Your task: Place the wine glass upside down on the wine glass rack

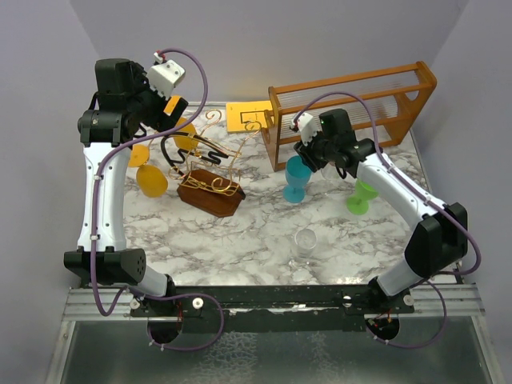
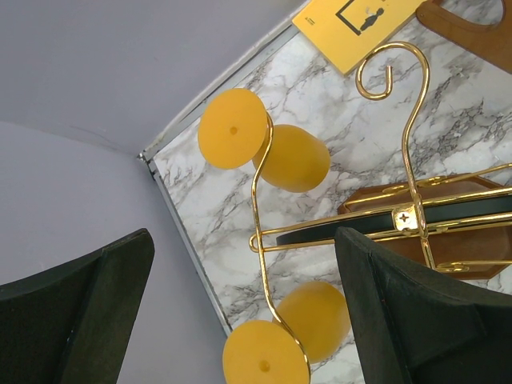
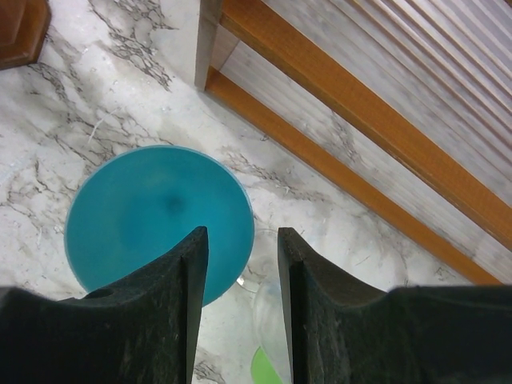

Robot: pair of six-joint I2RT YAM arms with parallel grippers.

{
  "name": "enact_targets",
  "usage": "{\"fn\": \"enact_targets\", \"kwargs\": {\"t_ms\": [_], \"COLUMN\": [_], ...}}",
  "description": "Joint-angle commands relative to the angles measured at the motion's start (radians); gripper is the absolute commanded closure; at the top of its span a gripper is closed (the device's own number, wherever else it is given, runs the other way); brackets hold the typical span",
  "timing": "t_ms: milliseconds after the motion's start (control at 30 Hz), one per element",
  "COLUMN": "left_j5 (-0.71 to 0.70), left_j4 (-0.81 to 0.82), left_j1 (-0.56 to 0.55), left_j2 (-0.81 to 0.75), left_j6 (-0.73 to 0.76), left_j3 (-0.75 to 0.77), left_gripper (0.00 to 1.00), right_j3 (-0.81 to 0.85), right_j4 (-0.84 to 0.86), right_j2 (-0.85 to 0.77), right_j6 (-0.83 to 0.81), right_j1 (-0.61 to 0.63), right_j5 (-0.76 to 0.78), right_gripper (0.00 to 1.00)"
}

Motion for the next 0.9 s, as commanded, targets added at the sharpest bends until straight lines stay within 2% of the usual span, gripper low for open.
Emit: {"fn": "enact_targets", "kwargs": {"t_ms": [0,133,233,567,867], "left_j5": [0.031,0.031,0.032,0.042,0.043], "left_j4": [-0.008,-0.010,-0.010,0.000,0.029], "left_j1": [-0.004,-0.004,-0.004,-0.004,-0.003], "left_j2": [-0.005,-0.006,-0.009,-0.024,0.000], "left_j6": [0.013,0.017,0.019,0.030,-0.085], "left_j3": [0.002,0.001,-0.001,-0.013,0.064], "left_gripper": [0.01,0.01,0.01,0.01,0.01], "right_j3": [0.014,0.014,0.025,0.096,0.146], "right_j4": [0.023,0.017,-0.002,-0.050,-0.153], "right_j2": [0.049,0.064,0.072,0.077,-0.034], "right_j6": [-0.005,-0.005,0.001,0.006,-0.115], "right_j1": [0.007,0.007,0.007,0.007,0.007], "right_j5": [0.072,0.035,-0.016,-0.097,-0.264], "right_gripper": [0.59,0.60,0.64,0.99,0.99]}}
